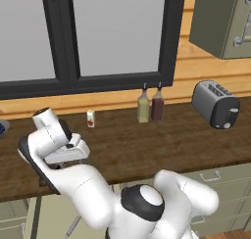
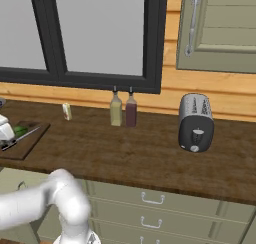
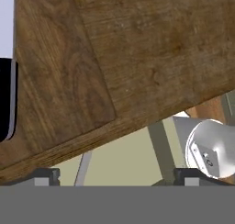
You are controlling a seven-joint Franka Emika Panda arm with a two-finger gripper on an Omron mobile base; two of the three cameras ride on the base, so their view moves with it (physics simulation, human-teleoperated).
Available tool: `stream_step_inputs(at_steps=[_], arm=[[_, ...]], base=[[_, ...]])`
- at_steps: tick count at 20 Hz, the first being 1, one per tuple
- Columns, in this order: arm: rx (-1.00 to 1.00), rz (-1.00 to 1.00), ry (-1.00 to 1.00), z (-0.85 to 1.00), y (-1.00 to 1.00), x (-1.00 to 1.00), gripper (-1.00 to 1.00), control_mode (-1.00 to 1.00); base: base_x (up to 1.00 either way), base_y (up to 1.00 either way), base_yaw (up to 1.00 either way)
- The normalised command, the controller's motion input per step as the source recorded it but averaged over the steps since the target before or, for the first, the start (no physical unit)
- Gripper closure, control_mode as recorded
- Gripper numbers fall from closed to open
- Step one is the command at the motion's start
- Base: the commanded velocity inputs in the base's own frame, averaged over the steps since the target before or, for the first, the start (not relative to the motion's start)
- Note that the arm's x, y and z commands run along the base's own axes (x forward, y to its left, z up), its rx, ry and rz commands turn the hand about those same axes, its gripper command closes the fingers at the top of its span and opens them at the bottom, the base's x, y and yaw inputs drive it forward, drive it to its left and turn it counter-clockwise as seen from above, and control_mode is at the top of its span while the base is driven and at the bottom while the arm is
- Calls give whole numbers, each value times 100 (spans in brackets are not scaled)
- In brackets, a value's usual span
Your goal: Place the appropriate cutting tool for cutting the avocado skin on the cutting board.
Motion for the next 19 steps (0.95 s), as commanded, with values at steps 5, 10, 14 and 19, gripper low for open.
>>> stream_step_inputs(at_steps=[5,10,14,19], arm=[[15,8,-4,44,-91,-54,-100,-100],[11,16,-10,42,-91,-73,-100,-100],[10,16,-11,38,-83,-71,-100,-100],[3,12,-6,46,-64,-70,-100,-100]], base=[[0,0,0],[0,0,0],[0,0,0],[0,0,0]])
